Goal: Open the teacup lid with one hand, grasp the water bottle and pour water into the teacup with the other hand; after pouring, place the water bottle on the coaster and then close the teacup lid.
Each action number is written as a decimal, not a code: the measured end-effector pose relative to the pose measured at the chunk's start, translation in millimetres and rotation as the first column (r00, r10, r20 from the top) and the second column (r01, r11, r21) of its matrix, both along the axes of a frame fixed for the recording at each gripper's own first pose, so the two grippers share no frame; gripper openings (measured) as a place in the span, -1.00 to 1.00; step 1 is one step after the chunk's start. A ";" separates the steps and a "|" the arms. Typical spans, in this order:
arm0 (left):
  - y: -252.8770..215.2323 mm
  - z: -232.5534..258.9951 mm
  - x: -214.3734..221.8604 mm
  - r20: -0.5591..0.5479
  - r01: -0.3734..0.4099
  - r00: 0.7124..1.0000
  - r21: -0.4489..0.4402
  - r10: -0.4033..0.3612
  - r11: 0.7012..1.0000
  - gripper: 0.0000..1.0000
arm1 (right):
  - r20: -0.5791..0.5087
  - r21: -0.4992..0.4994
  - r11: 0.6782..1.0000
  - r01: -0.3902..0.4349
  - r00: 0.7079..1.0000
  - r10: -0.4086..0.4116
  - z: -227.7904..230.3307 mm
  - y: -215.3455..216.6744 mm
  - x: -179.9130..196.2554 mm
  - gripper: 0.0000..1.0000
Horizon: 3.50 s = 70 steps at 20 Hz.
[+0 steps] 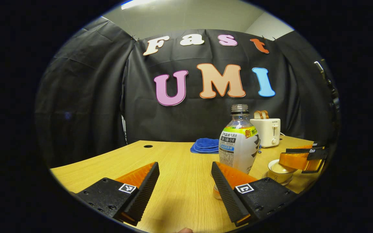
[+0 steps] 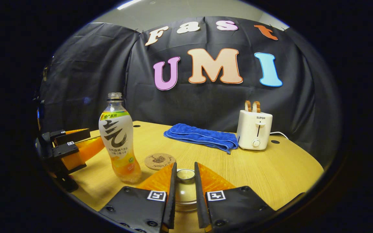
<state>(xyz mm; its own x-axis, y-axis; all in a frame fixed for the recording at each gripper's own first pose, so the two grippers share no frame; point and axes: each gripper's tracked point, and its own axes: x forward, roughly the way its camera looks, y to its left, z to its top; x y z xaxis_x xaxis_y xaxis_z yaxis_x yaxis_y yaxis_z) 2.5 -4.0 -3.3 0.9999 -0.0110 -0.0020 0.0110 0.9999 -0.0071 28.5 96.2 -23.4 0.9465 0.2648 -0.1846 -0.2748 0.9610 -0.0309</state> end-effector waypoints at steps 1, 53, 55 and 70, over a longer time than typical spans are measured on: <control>-0.1 0.5 0.6 0.000 0.000 1.000 -0.001 0.000 1.000 0.89 | 0.000 0.013 1.000 0.002 1.000 -0.002 2.6 -0.9 1.3 -0.38; -82.0 -10.2 18.9 -0.106 0.203 0.977 0.162 -0.187 0.966 0.07 | 0.096 0.166 0.981 0.104 0.988 -0.121 76.8 -123.5 -24.8 -0.40; -78.9 -9.4 18.7 -0.101 0.188 0.980 0.228 -0.169 0.955 0.07 | 0.094 0.170 0.979 0.109 0.988 -0.127 77.5 -125.7 -24.4 -0.39; -79.4 -9.4 25.2 -0.094 0.165 0.986 0.718 -0.141 0.677 0.08 | 0.105 0.169 0.976 0.139 0.982 -0.158 81.8 -140.8 -26.8 -0.40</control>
<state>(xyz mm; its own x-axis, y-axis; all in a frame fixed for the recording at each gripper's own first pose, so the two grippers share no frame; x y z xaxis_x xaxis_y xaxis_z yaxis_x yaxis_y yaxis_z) 27.7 -83.4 -12.7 0.9838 -0.1470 -0.1027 0.1759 0.6801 0.7117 1.7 -44.5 58.4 0.9899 0.1371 -0.0366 -0.1327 0.9858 0.1034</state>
